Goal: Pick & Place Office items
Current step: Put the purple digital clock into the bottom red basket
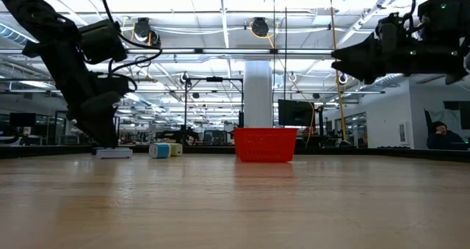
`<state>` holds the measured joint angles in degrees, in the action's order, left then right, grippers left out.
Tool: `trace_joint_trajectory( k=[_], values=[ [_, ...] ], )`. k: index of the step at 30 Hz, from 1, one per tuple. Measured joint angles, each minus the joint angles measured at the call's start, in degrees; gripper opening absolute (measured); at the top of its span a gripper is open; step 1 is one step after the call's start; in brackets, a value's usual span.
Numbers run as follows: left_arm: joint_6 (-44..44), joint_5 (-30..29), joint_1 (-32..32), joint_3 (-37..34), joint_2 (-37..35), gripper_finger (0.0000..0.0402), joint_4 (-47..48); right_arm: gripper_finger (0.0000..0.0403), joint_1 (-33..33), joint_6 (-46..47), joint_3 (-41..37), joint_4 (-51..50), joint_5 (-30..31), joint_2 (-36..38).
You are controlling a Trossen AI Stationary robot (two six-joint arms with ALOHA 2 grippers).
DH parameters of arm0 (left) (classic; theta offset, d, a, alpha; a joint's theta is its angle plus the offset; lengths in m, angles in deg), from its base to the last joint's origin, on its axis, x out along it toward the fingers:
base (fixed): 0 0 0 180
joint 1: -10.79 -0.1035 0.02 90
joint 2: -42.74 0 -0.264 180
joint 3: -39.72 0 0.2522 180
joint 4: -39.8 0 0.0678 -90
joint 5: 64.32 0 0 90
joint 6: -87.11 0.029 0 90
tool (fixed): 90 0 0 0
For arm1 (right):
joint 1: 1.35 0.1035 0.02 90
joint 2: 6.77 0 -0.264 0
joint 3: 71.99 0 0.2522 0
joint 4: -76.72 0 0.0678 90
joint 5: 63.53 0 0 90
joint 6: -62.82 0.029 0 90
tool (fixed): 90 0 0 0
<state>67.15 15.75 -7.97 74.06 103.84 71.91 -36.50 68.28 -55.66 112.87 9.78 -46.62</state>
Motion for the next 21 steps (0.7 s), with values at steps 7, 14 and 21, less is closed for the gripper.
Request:
trace_joint_trajectory(
  k=[7, 14, 21],
  values=[
    [-3.2, -3.8, 2.9, 0.2, 3.7, 0.0243, -0.4, 0.0263, 0.0, 1.7, 0.0, 0.4, -2.2, 0.0],
    [-4.4, -7.1, 3.1, 0.2, 5.7, 0.0243, -0.8, 0.0263, 1.0, 3.3, 0.0, 3.5, -6.1, 0.0],
    [-3.3, -4.7, 3.9, 1.4, 3.4, 0.0243, -0.9, 0.0263, 3.3, 0.9, 0.0, 3.5, -6.0, 0.0]
  ],
)
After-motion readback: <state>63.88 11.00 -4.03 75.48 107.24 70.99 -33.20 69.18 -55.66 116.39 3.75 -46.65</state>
